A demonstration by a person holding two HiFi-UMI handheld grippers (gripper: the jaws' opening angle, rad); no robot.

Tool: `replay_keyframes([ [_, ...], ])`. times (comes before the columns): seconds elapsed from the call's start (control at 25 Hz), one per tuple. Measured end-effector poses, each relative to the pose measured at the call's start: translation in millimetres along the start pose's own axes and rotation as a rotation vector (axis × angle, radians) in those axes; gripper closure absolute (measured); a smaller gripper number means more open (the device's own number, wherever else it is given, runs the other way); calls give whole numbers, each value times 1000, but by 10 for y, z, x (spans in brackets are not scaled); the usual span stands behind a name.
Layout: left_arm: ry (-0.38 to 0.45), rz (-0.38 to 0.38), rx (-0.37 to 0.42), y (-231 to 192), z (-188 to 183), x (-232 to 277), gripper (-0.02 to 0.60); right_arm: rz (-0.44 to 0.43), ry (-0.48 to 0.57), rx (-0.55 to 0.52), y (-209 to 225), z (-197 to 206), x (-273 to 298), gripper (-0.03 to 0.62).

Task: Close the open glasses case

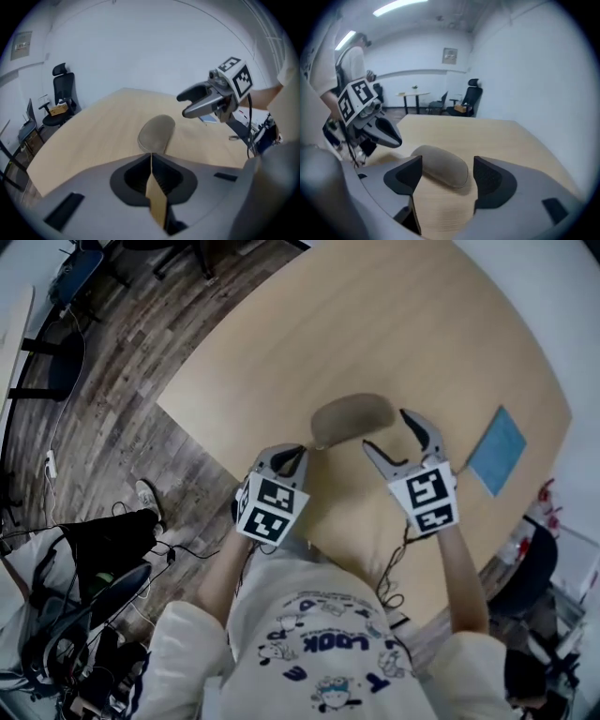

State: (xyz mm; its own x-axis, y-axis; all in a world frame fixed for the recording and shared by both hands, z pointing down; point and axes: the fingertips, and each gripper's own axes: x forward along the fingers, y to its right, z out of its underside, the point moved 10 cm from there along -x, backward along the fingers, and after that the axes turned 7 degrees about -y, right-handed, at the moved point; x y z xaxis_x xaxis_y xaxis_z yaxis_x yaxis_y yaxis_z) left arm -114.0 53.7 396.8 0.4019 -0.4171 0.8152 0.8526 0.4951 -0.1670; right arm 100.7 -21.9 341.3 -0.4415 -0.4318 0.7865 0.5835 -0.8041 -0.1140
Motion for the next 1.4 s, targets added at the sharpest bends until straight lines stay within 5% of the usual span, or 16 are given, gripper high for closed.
replay_keyframes([
  [0.04,34,-23,-16,30,-26,-69,577,32,49,101,-59,72,-60,280],
  [0.12,113,-64,-51,94,-143,-268,577,123,138,285,-170,161,-208,501],
  [0.24,224,-112,-109,179,-396,-638,577,232,207,436,-300,135,-487,564],
  [0.4,338,-161,-74,317,-592,-1068,578,278,318,534,-534,-86,-814,577],
  [0.6,441,-179,-73,475,-694,-1322,580,335,414,502,-715,-233,-1080,580],
  [1.4,522,-250,-27,827,-730,-1564,580,366,473,506,-785,-99,-1371,588],
])
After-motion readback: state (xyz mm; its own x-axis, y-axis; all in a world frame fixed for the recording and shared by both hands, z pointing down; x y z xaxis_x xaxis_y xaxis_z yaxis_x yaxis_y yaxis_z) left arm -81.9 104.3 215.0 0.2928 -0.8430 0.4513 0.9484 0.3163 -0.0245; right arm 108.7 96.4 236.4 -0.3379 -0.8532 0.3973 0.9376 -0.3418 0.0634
